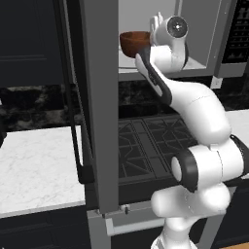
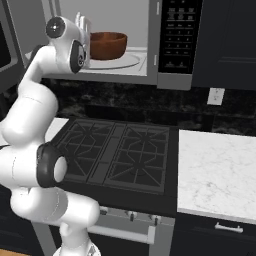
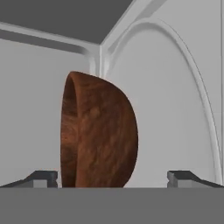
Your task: Open the microwave, place the bowl with waffle inside the microwave, then close the microwave door and turn it on.
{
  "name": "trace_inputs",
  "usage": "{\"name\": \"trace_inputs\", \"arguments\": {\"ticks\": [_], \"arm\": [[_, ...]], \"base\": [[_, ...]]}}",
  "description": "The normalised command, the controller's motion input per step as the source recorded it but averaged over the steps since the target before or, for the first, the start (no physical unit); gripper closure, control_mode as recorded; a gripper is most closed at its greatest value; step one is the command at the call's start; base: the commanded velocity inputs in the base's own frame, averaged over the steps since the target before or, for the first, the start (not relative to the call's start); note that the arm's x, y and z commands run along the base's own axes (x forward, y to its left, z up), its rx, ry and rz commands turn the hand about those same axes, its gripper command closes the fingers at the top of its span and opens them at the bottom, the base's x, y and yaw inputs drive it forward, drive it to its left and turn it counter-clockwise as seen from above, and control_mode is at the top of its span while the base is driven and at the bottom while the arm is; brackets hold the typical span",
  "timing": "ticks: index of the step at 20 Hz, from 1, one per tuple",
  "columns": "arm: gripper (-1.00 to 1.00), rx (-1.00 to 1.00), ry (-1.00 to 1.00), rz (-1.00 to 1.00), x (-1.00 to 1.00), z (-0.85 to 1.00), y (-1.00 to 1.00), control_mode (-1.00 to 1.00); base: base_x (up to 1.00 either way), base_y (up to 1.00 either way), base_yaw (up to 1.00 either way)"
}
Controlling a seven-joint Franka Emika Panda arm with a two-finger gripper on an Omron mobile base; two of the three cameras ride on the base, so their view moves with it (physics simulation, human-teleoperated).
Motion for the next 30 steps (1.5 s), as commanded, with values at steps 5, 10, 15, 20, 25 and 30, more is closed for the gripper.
{"name": "trace_inputs", "arguments": {"ticks": [5,10,15,20,25,30], "arm": [[-1.0,0.0,0.0,0.0,-0.82,0.11,-0.08,-1.0],[-1.0,-0.04,-0.01,0.03,-0.95,0.0,-0.33,-1.0],[-1.0,-0.19,-0.03,0.22,-1.0,-0.07,-0.19,-1.0],[-1.0,-0.31,-0.1,0.36,-1.0,0.0,-0.03,-1.0],[-1.0,-0.52,-0.03,0.22,-1.0,0.0,0.0,-1.0],[-1.0,-0.62,-0.04,0.18,-0.96,0.0,0.0,-1.0]], "base": [[0.0,0.0,0.0],[0.0,0.0,0.0],[0.0,0.0,0.0],[0.0,0.0,0.0],[0.0,0.0,0.0],[0.0,0.0,0.0]]}}
